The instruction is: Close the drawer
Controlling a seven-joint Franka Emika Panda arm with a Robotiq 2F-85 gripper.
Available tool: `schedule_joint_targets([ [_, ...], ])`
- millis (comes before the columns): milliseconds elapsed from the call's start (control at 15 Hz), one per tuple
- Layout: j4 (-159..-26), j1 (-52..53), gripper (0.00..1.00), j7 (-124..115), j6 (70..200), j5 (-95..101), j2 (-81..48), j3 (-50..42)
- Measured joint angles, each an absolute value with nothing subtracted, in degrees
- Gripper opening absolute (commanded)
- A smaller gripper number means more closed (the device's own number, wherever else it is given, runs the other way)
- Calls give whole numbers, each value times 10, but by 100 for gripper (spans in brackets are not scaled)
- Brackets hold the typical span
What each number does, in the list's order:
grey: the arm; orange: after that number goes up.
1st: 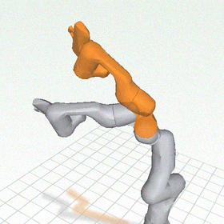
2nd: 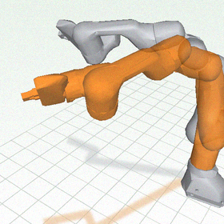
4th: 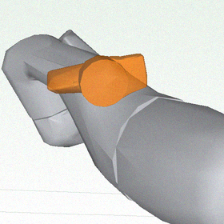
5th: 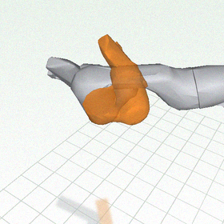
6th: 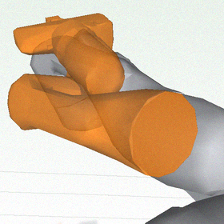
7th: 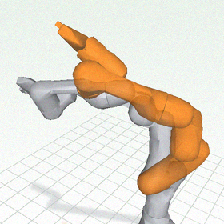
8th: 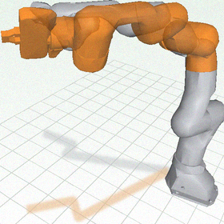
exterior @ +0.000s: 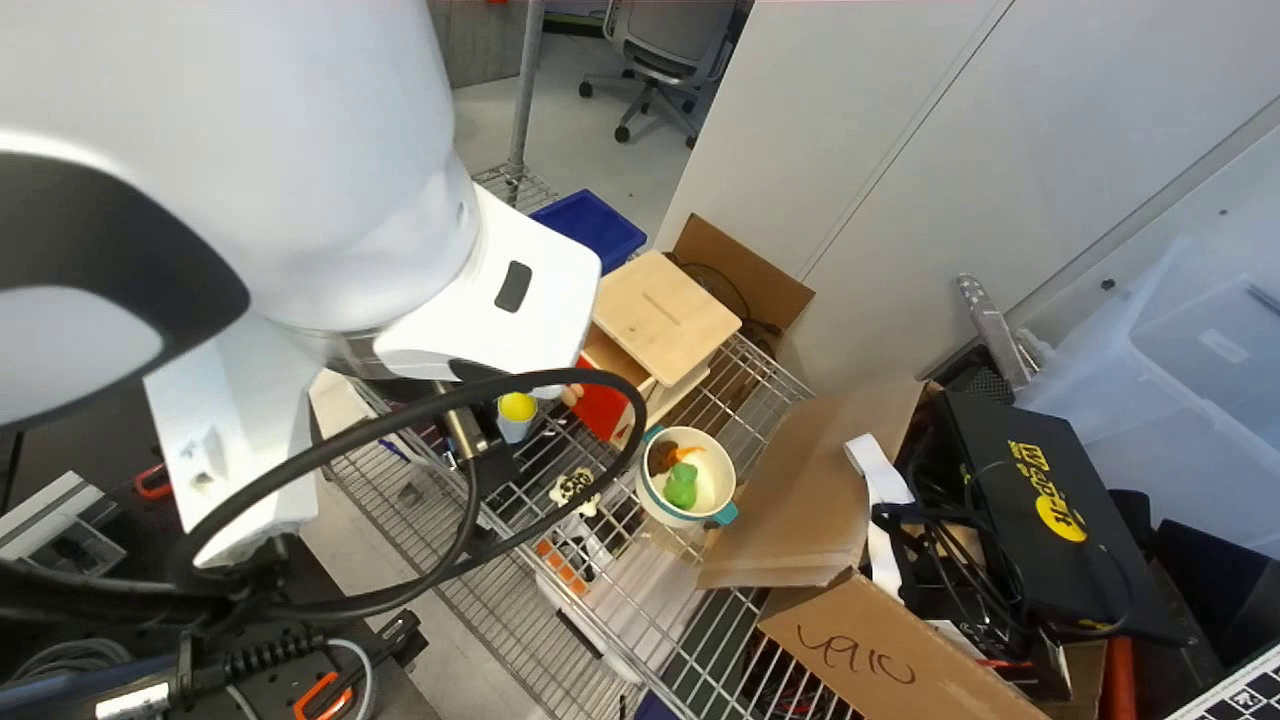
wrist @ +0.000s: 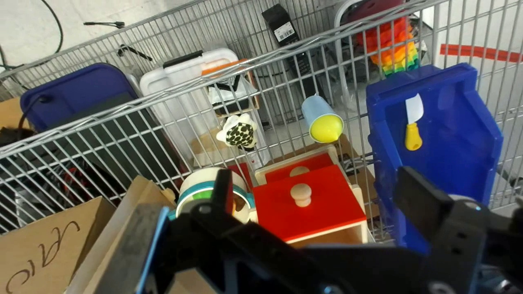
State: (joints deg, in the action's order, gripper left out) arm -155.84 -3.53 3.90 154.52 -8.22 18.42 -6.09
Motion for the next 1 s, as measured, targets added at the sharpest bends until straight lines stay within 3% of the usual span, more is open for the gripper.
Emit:
schedule_joint_targets([
  [1000, -1453, -42, 100, 8, 1566, -79, -3, -61],
])
